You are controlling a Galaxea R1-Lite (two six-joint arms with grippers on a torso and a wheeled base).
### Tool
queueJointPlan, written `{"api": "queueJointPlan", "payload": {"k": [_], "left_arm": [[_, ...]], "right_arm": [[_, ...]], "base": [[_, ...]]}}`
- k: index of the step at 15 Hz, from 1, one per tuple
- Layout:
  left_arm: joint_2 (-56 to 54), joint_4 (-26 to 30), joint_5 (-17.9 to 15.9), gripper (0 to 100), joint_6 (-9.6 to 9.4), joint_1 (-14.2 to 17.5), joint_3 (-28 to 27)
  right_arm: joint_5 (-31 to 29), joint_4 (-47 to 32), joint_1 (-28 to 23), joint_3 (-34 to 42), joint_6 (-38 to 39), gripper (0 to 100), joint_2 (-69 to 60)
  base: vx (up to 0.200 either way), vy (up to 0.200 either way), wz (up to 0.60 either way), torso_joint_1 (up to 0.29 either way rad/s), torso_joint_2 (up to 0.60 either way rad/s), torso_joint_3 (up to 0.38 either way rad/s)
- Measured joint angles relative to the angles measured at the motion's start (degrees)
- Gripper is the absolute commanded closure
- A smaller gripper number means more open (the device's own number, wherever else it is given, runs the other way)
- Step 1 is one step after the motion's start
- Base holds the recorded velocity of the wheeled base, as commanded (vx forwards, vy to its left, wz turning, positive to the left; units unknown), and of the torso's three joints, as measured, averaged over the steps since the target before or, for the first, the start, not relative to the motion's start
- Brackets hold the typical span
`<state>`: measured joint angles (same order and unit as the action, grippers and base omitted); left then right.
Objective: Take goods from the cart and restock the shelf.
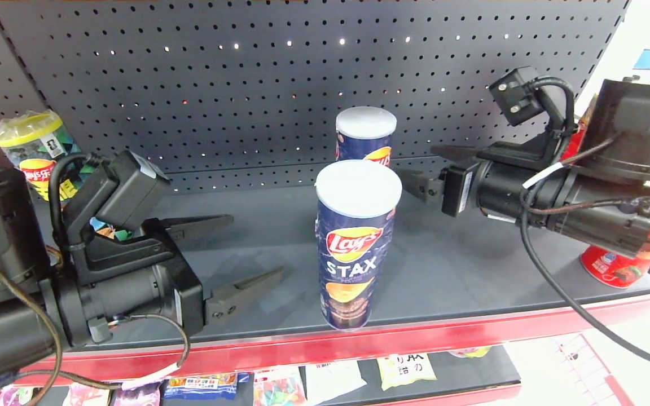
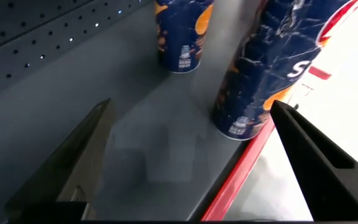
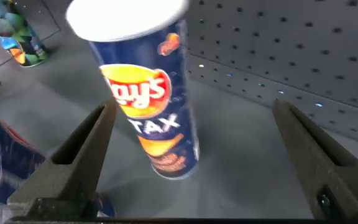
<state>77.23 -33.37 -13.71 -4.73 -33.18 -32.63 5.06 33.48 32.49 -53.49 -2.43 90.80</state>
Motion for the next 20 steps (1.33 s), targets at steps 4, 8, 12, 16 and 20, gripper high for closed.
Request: {"api": "queueJointPlan", "payload": {"k": [4,8,12,16,20], "left_arm": [[0.1,2.3,3.9,0,-0.30,0.4,0.0],[1.3,4.7,5.5,0,-1.97,0.2,-0.5],[4.6,4.9,5.5,0,-1.97,-0.4,-1.8],[5.6,10.0,6.6,0,-2.13,-1.8,-2.1],[6.8,10.7,7.4,0,-2.74,-2.4,-2.1]], "right_arm": [[-1.0,-8.3,-1.6,1.3,0.0,0,-5.2],[-1.2,-17.3,-3.1,3.2,0.3,0,-12.6],[-1.2,-18.1,-4.2,11.0,1.3,0,-20.1],[-1.3,-18.1,-4.3,13.8,1.5,0,-23.4],[-1.6,-18.1,-4.3,14.3,2.3,0,-24.3]], "base": [[0.000,0.000,0.00,0.000,0.00,0.000],[0.000,0.000,0.00,0.000,0.00,0.000],[0.000,0.000,0.00,0.000,0.00,0.000],[0.000,0.000,0.00,0.000,0.00,0.000],[0.000,0.000,0.00,0.000,0.00,0.000]]}}
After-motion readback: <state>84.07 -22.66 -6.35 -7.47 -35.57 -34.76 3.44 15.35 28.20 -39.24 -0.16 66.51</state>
